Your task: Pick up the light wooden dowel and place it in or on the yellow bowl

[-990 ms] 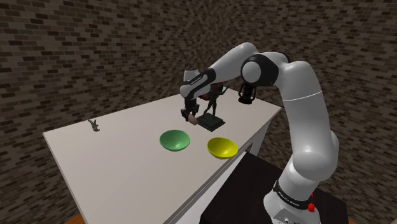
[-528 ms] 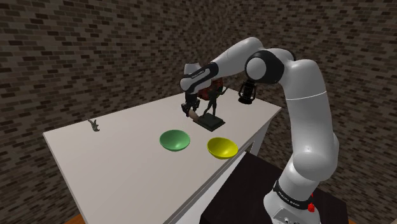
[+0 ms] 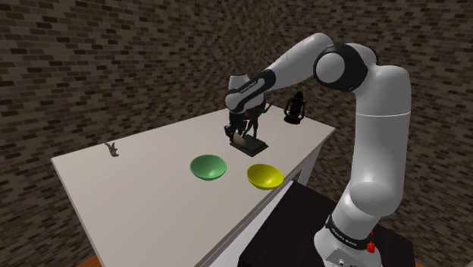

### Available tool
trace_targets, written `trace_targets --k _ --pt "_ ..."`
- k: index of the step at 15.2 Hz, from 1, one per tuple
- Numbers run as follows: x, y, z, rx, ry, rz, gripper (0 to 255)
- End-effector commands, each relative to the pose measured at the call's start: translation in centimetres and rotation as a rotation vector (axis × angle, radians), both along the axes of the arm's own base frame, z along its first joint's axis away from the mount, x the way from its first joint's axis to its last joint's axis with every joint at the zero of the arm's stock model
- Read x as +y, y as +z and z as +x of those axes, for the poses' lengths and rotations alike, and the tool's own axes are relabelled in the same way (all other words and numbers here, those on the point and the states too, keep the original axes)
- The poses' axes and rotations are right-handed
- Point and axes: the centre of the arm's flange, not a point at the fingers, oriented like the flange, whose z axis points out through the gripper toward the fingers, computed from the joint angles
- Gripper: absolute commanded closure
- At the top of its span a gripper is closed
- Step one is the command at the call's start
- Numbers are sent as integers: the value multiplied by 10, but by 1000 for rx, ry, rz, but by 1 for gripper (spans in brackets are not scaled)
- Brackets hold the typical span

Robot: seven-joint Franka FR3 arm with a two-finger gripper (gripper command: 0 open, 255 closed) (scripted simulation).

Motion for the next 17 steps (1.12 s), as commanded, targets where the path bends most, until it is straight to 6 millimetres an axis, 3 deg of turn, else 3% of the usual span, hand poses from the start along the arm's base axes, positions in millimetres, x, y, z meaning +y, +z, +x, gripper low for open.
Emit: trace_targets --k 1,16,17 --pt "5 -1 -27 0 1 0 255" --pt "35 -2 -222 0 1 0 255" --pt "35 -7 -222 0 1 0 255"
